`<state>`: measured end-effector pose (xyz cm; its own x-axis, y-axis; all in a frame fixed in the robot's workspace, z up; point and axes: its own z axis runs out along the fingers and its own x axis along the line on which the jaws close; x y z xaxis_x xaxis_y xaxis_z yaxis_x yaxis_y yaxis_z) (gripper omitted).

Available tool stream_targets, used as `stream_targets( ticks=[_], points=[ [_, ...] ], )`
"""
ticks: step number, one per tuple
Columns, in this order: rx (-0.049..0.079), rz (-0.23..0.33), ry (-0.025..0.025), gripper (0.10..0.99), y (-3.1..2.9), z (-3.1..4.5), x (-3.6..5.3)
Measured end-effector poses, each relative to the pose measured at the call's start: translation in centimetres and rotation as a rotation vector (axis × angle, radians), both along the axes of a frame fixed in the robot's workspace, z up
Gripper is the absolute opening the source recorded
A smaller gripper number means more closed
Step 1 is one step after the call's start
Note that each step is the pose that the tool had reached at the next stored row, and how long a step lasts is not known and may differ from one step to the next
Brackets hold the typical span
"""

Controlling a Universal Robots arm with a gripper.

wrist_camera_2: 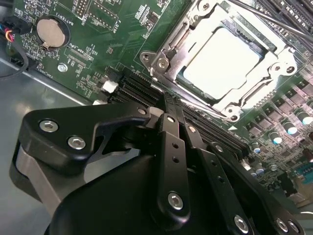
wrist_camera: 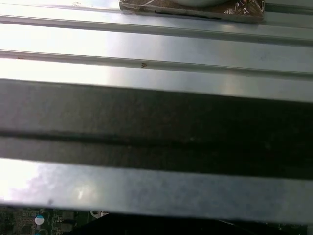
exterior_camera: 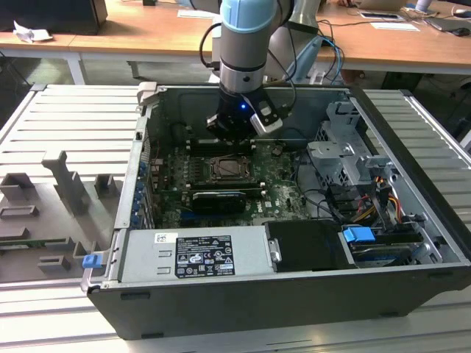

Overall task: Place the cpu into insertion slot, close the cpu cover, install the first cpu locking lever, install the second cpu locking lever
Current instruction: 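Install the first cpu locking lever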

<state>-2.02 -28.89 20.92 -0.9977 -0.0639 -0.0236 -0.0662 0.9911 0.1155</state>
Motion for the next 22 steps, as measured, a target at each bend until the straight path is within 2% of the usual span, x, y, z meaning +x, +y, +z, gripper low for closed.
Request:
stream_targets(
  ticks=[10,19,22],
  points=[
    [-0.004,0.000,0.0000,0.106,0.02,-0.66,0.04],
    [-0.004,0.000,-0.0001,0.106,0.02,-0.36,0.04],
    [-0.011,0.000,0.0001,0.106,0.02,-0.45,0.05]
  ],
)
